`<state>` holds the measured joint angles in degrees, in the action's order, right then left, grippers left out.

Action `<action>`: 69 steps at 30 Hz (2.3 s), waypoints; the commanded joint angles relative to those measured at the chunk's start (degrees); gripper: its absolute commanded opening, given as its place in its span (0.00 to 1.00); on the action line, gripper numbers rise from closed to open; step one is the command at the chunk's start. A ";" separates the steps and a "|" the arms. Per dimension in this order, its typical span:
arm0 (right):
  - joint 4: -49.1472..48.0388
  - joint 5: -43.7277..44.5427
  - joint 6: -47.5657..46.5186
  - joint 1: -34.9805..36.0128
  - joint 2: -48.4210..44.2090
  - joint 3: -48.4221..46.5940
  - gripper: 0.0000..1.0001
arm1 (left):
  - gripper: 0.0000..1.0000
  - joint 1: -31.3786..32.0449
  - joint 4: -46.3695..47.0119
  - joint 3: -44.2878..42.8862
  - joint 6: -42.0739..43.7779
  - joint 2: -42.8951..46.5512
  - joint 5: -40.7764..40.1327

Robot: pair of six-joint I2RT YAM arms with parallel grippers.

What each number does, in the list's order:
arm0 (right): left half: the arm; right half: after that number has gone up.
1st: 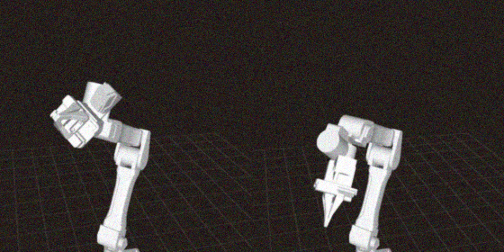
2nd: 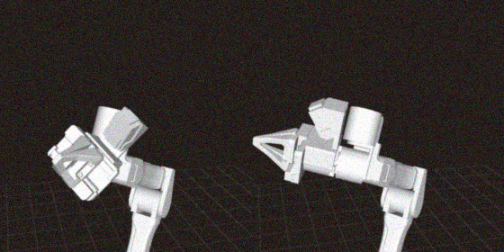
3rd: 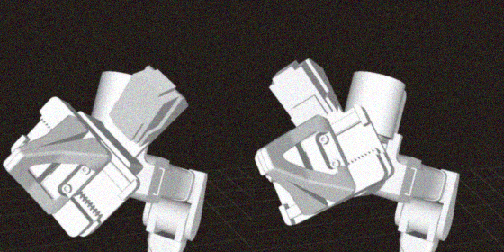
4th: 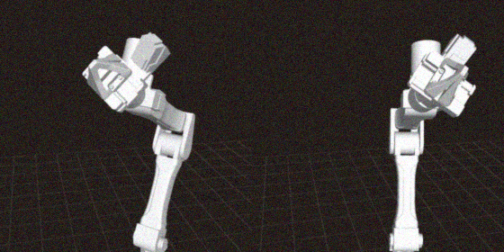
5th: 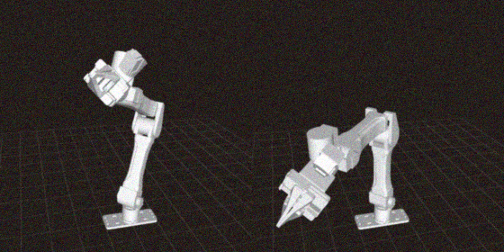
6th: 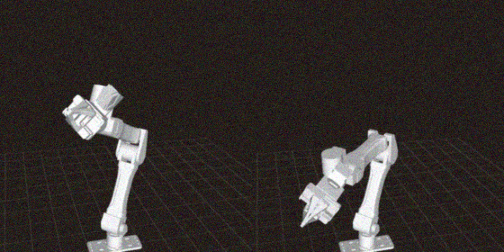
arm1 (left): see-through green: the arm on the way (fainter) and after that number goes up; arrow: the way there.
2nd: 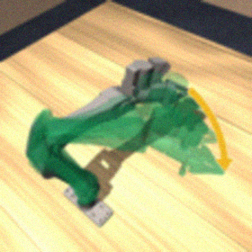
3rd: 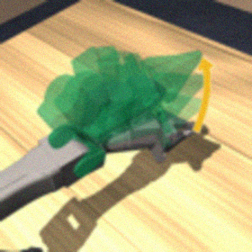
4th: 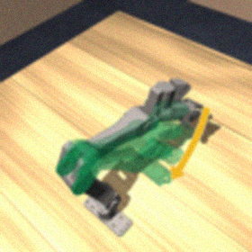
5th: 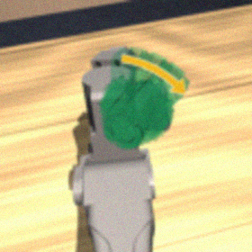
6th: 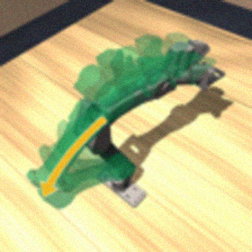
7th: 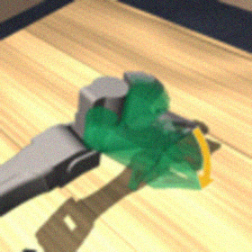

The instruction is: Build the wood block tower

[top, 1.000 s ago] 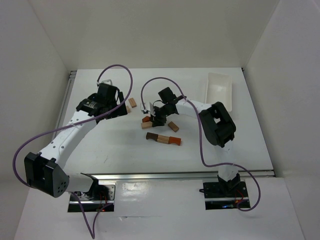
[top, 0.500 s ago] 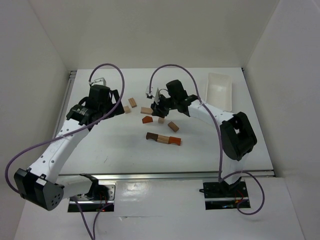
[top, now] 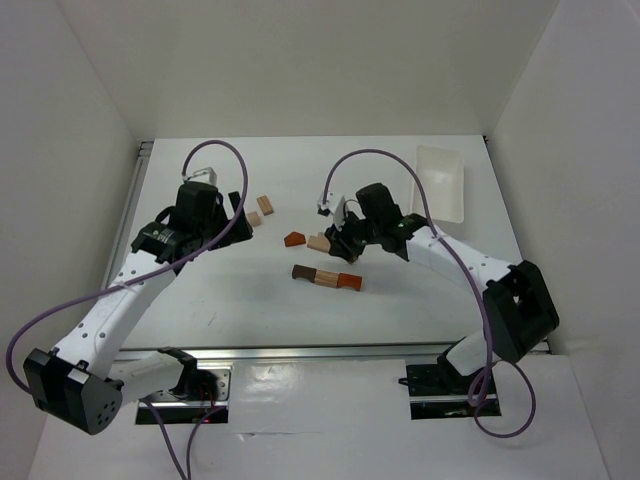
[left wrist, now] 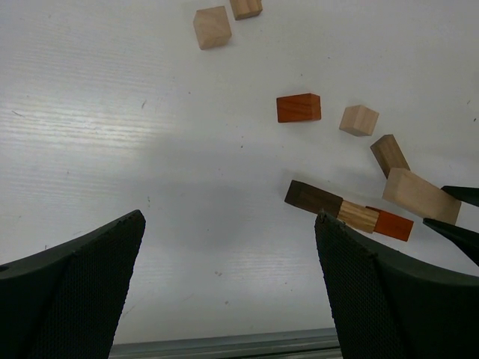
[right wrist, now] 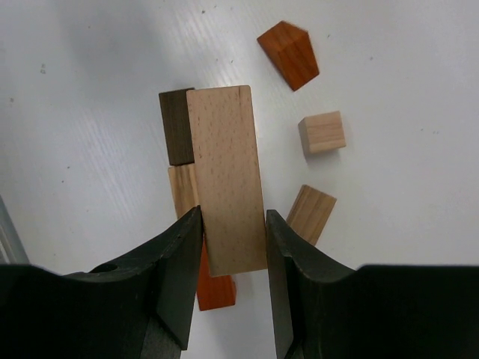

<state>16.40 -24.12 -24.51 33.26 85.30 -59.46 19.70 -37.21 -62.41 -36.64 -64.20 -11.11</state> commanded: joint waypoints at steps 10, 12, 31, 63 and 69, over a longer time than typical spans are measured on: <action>-0.76 3.20 6.93 6.81 -6.29 6.99 0.08 | 1.00 1.83 2.32 0.54 -0.80 0.04 2.94; -1.37 3.90 6.93 7.35 -5.23 6.99 0.08 | 1.00 1.83 2.32 0.54 -0.80 0.04 2.94; -4.18 10.32 8.69 8.05 -4.96 6.46 0.08 | 1.00 1.83 1.79 1.15 -1.85 0.57 1.89; -10.08 9.79 5.00 8.05 0.13 11.74 0.12 | 1.00 1.83 1.26 1.15 -1.85 0.04 1.89; -12.10 9.71 3.95 8.05 0.13 12.88 0.12 | 1.00 1.83 1.26 1.15 -1.33 -0.48 1.89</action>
<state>8.54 -14.15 -19.20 41.01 85.65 -47.22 21.32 -36.23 -61.49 -37.87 -64.62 -8.73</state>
